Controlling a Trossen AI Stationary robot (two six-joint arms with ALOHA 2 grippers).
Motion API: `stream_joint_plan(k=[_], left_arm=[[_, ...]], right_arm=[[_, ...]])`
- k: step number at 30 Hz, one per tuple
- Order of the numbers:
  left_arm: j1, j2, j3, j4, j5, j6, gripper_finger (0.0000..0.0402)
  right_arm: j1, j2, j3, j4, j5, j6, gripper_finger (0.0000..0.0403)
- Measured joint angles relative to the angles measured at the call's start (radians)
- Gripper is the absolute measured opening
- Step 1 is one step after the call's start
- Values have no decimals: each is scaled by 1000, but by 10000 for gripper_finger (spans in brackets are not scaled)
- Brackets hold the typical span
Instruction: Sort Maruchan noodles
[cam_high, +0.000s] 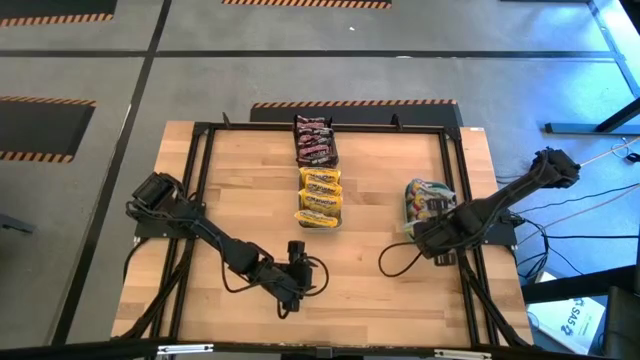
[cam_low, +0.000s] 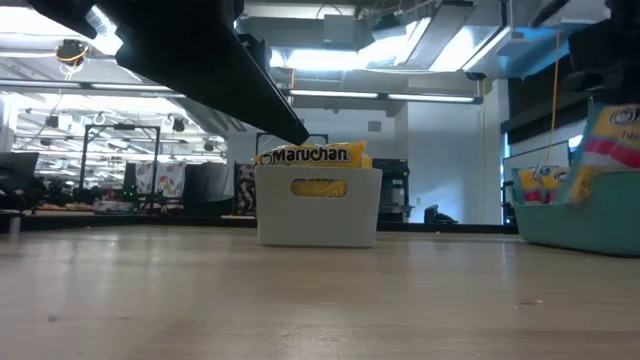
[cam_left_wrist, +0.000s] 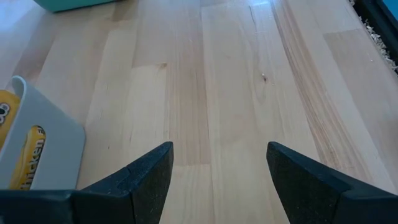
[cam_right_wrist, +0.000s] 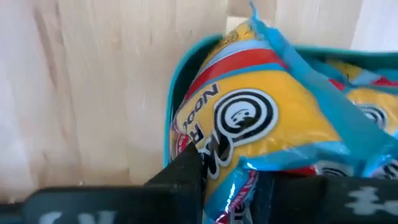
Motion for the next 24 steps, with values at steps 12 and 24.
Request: stream_joint_plan(k=[12,24], left_arm=[[5,0,0,0,0,0,255],[6,0,0,3,0,0,255]], right_arm=[[0,42,-25,-65,-116,31,69],[-1,114,-49,-28,-155,30,69]])
